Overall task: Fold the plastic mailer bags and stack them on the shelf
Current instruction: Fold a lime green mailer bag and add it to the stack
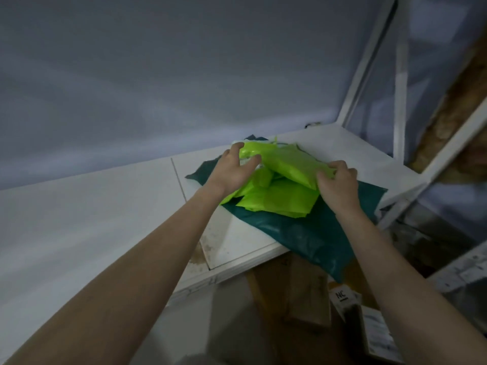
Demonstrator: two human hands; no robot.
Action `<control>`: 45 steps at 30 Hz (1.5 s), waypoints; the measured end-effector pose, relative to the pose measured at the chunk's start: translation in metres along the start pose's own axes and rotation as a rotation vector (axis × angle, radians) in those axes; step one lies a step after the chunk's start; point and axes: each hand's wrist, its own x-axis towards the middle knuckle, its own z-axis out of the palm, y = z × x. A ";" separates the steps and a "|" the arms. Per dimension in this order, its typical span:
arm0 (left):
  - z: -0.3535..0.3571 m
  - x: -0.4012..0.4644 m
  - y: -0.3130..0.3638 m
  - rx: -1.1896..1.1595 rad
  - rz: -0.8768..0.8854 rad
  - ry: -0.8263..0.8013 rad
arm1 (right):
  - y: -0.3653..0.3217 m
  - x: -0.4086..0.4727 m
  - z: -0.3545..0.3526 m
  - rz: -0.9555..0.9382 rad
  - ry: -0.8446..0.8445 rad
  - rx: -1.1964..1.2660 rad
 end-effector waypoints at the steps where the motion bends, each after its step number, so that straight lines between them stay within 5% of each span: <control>1: 0.008 0.007 0.003 -0.025 -0.004 -0.019 | 0.006 0.004 0.000 0.014 0.006 0.007; 12: 0.043 0.049 0.010 -0.049 -0.039 0.026 | 0.032 0.030 0.011 0.079 -0.016 0.156; 24: 0.000 0.010 0.039 -0.438 0.077 0.060 | -0.020 0.012 -0.011 -0.251 0.240 0.249; 33: -0.100 -0.055 -0.011 -0.433 -0.045 0.281 | -0.105 -0.063 0.041 -0.400 0.059 0.360; 41: -0.192 -0.138 -0.109 -0.041 -0.158 0.458 | -0.157 -0.144 0.144 -0.364 -0.243 0.383; 45: -0.219 -0.182 -0.170 0.062 -0.333 0.398 | -0.161 -0.185 0.199 -0.347 -0.411 0.229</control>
